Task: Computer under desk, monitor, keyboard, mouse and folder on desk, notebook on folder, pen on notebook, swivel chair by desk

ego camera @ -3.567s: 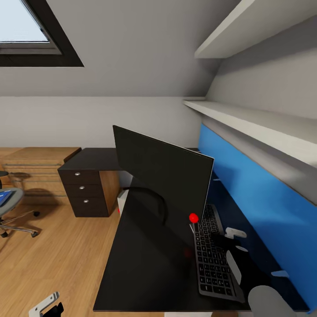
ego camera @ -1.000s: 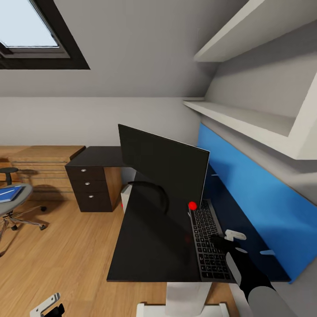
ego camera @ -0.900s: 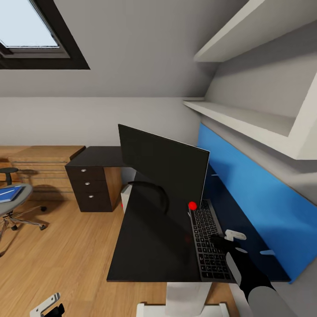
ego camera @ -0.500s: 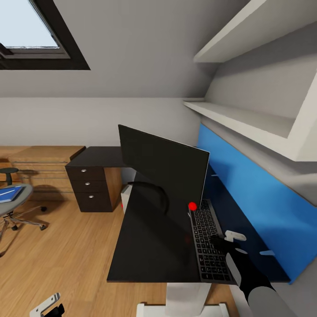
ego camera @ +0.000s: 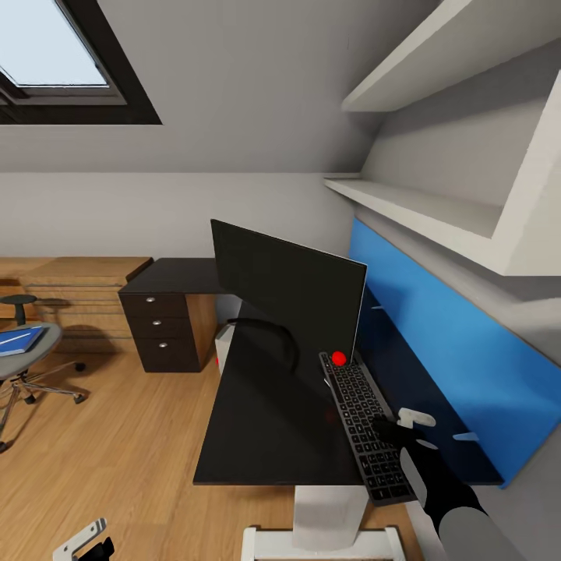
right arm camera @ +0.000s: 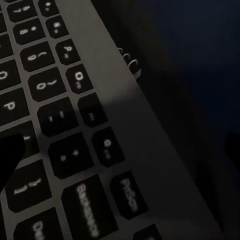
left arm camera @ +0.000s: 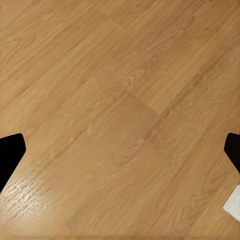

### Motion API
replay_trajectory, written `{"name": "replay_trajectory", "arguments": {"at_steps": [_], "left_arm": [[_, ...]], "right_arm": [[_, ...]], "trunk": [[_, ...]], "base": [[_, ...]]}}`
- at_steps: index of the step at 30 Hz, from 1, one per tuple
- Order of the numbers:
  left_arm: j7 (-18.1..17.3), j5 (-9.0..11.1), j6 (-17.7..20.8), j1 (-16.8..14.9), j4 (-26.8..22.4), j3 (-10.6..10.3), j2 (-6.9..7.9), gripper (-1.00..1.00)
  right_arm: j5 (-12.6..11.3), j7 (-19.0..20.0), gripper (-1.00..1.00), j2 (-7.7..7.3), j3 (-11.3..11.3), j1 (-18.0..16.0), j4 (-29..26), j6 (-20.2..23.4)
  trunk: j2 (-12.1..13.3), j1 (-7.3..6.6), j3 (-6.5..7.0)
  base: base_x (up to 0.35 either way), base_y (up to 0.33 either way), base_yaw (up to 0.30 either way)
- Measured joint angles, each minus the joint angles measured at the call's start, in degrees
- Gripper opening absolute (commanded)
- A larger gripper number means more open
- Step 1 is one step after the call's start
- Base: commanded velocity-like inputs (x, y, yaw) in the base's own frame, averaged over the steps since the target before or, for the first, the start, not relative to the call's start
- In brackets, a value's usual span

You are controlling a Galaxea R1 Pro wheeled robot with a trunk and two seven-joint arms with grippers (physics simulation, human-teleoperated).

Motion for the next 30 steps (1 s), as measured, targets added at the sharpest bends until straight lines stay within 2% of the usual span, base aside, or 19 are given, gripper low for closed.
{"name": "replay_trajectory", "arguments": {"at_steps": [9, 30], "left_arm": [[0.0, 0.0, 0.0, 0.0, 0.0, 0.0, 0.0, 1.0], [0.0, -0.1, 0.0, 0.0, 0.0, 0.0, -0.08, 1.0]], "right_arm": [[0.0, 0.0, 1.0, 0.0, 0.0, 0.0, 0.1, 0.0], [0.0, 0.0, 1.0, 0.0, 0.0, 0.0, 0.4, 0.0]], "trunk": [[0.0, 0.02, 0.0], [0.0, 0.0, -0.01]], "base": [[-0.144, 0.0, 0.0], [-0.051, 0.037, 0.0]]}}
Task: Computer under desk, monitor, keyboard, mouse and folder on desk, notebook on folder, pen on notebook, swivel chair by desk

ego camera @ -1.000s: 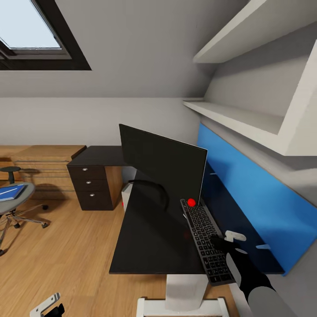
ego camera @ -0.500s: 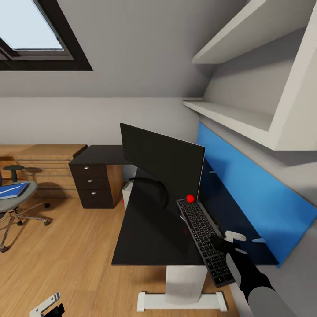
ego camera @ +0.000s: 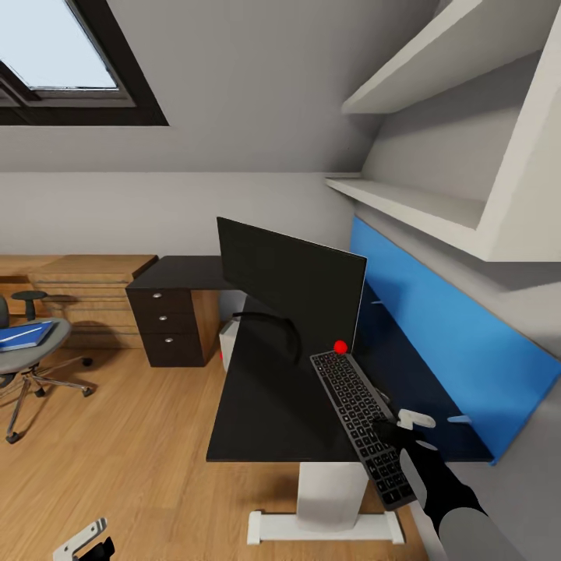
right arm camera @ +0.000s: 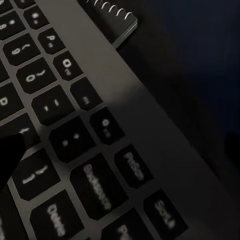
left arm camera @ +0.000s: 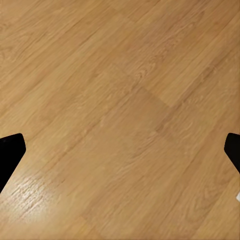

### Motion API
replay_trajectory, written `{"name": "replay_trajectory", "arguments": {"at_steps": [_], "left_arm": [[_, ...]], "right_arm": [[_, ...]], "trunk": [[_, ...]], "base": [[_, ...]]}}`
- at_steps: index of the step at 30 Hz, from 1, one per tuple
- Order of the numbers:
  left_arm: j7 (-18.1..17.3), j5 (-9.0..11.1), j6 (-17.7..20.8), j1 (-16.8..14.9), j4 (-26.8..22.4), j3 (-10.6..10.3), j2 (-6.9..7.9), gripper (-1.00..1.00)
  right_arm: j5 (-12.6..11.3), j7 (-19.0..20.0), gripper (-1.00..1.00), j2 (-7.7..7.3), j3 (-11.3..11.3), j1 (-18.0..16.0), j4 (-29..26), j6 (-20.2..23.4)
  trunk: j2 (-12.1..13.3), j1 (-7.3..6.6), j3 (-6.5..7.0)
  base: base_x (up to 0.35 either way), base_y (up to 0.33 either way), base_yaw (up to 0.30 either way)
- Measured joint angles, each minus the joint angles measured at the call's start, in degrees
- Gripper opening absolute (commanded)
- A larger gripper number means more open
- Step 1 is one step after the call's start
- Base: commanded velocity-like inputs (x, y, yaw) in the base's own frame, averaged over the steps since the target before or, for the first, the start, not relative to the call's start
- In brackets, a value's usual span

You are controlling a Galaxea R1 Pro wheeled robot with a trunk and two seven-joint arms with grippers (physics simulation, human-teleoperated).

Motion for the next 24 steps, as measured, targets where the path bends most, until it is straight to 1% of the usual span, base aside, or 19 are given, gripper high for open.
{"name": "replay_trajectory", "arguments": {"at_steps": [5, 24], "left_arm": [[-0.1, 0.0, 0.0, 0.0, 0.0, 0.0, -0.01, 1.0], [-0.1, 0.0, 0.1, 0.0, 0.0, -0.2, -0.16, 1.0]], "right_arm": [[0.0, 0.0, 1.0, 0.0, 0.0, 0.0, 0.0, 0.0], [-0.1, 0.0, 1.0, 0.0, 0.0, 0.0, 0.0, 0.0]], "trunk": [[0.0, 0.0, 0.0], [7.6, -4.17, 3.4]], "base": [[-0.001, 0.001, 0.0], [0.0, 0.0, 0.0]]}}
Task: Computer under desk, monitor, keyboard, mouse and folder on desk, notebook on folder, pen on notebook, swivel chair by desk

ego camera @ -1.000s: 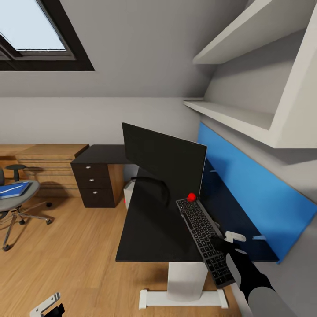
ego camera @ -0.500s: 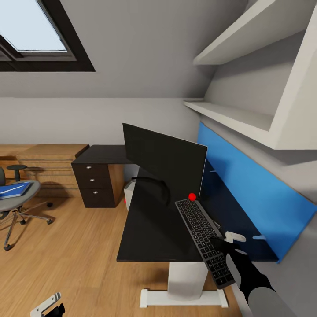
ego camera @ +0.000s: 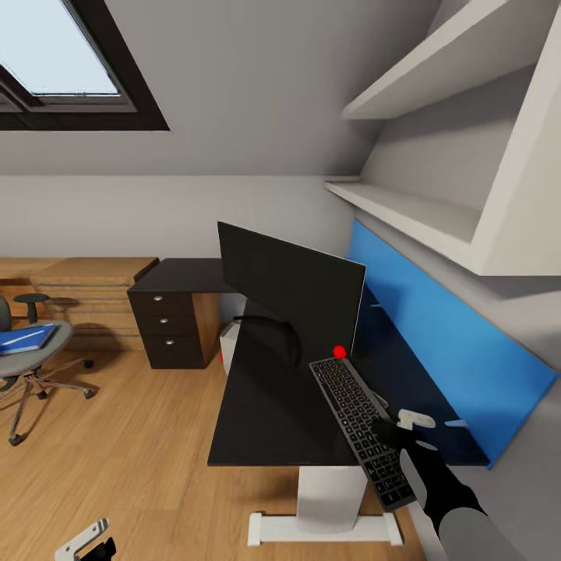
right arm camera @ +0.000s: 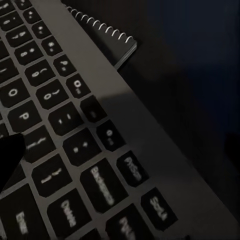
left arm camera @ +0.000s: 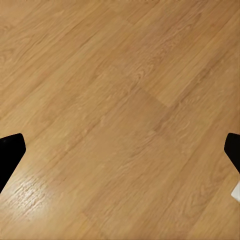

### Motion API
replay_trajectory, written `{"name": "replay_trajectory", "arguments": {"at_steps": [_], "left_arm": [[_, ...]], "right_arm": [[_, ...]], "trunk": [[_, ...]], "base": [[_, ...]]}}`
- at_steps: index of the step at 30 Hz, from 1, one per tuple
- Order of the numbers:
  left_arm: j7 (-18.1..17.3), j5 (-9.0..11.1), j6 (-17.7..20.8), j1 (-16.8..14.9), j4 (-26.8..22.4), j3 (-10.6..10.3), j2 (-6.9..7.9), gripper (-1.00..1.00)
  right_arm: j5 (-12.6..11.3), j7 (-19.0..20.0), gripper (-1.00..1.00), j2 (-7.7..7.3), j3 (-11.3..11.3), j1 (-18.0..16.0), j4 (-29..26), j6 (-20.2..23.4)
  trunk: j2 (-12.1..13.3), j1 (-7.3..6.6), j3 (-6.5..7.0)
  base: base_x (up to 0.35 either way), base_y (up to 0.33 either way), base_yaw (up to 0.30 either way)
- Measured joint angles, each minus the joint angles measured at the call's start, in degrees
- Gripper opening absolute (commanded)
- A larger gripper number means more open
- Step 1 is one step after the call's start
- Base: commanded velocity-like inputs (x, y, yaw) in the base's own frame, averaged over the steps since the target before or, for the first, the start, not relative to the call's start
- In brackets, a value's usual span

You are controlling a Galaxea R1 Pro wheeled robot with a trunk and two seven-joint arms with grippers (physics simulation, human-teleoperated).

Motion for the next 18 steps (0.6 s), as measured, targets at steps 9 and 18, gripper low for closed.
{"name": "replay_trajectory", "arguments": {"at_steps": [9, 18], "left_arm": [[0.1, 0.0, 0.1, 0.0, 0.2, 0.0, -0.02, 1.0], [0.1, 0.0, 0.0, 0.0, 0.6, -0.2, -0.03, 1.0]], "right_arm": [[-0.3, 0.1, 1.0, 0.44, -0.2, 4.9, -17.0, 6.3], [-1.3, 0.1, 1.0, 5.05, 0.7, 13.7, -35.6, 15.9]], "trunk": [[0.4, -0.23, 0.18], [0.4, -0.23, 0.19]], "base": [[0.0, 0.0, 0.0], [0.0, 0.0, 0.0]]}}
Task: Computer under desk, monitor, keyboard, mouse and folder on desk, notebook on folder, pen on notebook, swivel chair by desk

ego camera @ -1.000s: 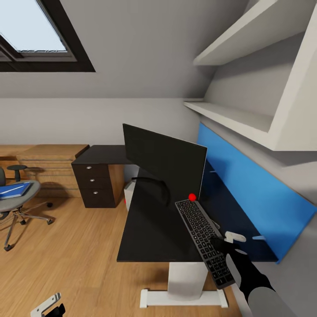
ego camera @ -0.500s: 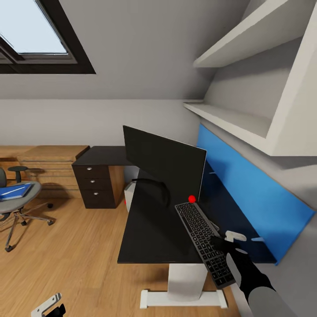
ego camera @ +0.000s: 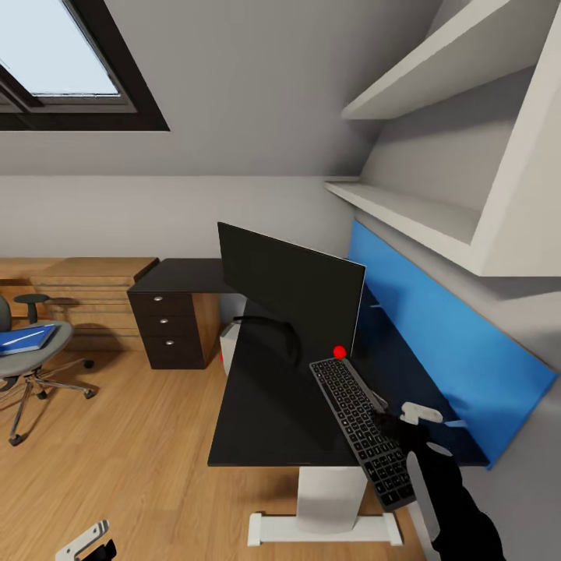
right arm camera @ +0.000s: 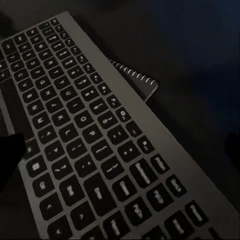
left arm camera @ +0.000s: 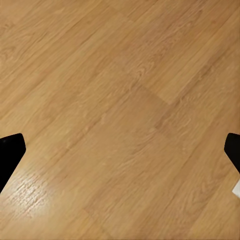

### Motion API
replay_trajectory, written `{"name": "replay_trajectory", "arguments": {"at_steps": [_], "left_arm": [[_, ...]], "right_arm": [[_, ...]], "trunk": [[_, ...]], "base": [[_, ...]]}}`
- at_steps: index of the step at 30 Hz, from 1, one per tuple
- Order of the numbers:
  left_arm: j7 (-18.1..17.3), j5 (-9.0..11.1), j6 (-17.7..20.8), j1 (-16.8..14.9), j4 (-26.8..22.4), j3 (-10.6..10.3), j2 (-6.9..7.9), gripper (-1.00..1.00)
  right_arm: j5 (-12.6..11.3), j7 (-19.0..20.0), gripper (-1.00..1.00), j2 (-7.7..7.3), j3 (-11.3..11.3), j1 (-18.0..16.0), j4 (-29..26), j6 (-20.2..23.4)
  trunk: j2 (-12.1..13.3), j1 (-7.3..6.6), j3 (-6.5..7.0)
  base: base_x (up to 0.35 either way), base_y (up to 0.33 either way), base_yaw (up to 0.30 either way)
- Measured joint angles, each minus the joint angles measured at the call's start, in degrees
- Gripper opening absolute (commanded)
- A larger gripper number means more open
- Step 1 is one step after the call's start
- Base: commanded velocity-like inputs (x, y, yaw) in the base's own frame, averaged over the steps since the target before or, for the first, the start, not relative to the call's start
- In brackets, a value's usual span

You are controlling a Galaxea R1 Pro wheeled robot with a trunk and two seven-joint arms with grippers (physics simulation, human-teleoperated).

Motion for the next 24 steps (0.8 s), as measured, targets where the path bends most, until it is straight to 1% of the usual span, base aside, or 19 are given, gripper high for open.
{"name": "replay_trajectory", "arguments": {"at_steps": [3, 7, 8, 9, 10, 11, 13, 16, 19, 20, 22, 24], "left_arm": [[0.0, 0.0, 0.0, 0.0, 0.0, 0.0, 0.0, 1.0], [0.0, 0.0, 0.0, 0.0, 0.0, 0.0, -0.01, 1.0], [0.0, 0.1, 0.0, 0.0, 0.0, 0.0, -0.01, 1.0], [0.0, 0.1, 0.1, 0.0, 0.0, 0.0, -0.01, 1.0], [-0.1, 0.1, 0.1, 0.0, 0.0, 0.0, -0.01, 1.0], [-0.1, 0.1, 0.1, 0.0, 0.0, 0.0, -0.01, 1.0], [-0.1, 0.1, 0.1, 0.0, 0.0, 0.0, -0.01, 1.0], [0.0, 0.1, 0.1, 0.0, 0.1, 0.0, -0.01, 1.0], [0.0, 0.0, 0.0, 0.0, 0.7, -0.3, -0.16, 1.0], [0.1, 0.0, -0.1, 0.0, 0.7, -0.4, -1.31, 1.0], [0.2, -0.2, -0.8, 0.0, 0.6, -0.4, -2.2, 1.0], [0.2, -0.7, -2.4, 0.0, 0.7, -0.3, -2.62, 1.0]], "right_arm": [[0.0, -0.1, 1.0, 0.66, 0.1, 0.2, -0.4, 0.4], [-0.2, -0.1, 1.0, 1.24, 0.1, 0.2, -0.5, 0.5], [-1.2, -0.1, 1.0, 1.45, 0.1, 0.2, -0.5, 0.5], [-1.7, 0.0, 1.0, 1.48, 0.1, 0.2, -0.5, 0.5], [-3.3, 0.0, 1.0, 1.53, 0.1, 0.2, -0.5, 0.5], [-4.5, 0.0, 1.0, 1.52, 0.1, 0.2, -0.5, 0.5], [-5.6, -0.1, 1.0, 1.51, 0.1, 0.2, -0.6, 0.5], [-6.7, -0.1, 1.0, 1.41, 0.0, 0.2, -0.6, 0.5], [-6.8, -0.1, 1.0, 1.42, -0.2, 0.2, -0.7, 0.5], [-7.0, -0.1, 1.0, 1.41, -0.6, 0.2, -0.7, 0.5], [-7.1, -0.1, 1.0, 1.42, -0.6, 0.2, -0.7, 0.5], [-7.1, -0.1, 1.0, 1.42, -0.6, 0.2, -0.7, 0.5]], "trunk": [[0.0, 0.0, 0.0], [0.0, 0.02, 0.0], [0.0, 0.02, 0.0], [0.0, 0.02, 0.0], [0.0, 0.02, 0.0], [0.0, 0.02, 0.0], [0.0, 0.02, 0.0], [0.0, 0.02, 0.0], [0.0, 0.0, 0.0], [0.0, 0.01, 0.0], [0.0, 0.0, 0.0], [0.0, 0.0, 0.0]], "base": [[-0.03, 0.027, 0.0], [-0.173, 0.158, 0.0], [-0.233, 0.212, 0.0], [-0.244, 0.221, 0.0], [-0.248, 0.225, 0.0], [-0.249, 0.226, 0.0], [-0.251, 0.228, 0.0], [-0.253, 0.2, 0.0], [-0.022, 0.011, -0.127], [-0.001, 0.001, -0.016], [0.0, 0.0, -0.007], [0.0, 0.0, -0.004]]}}
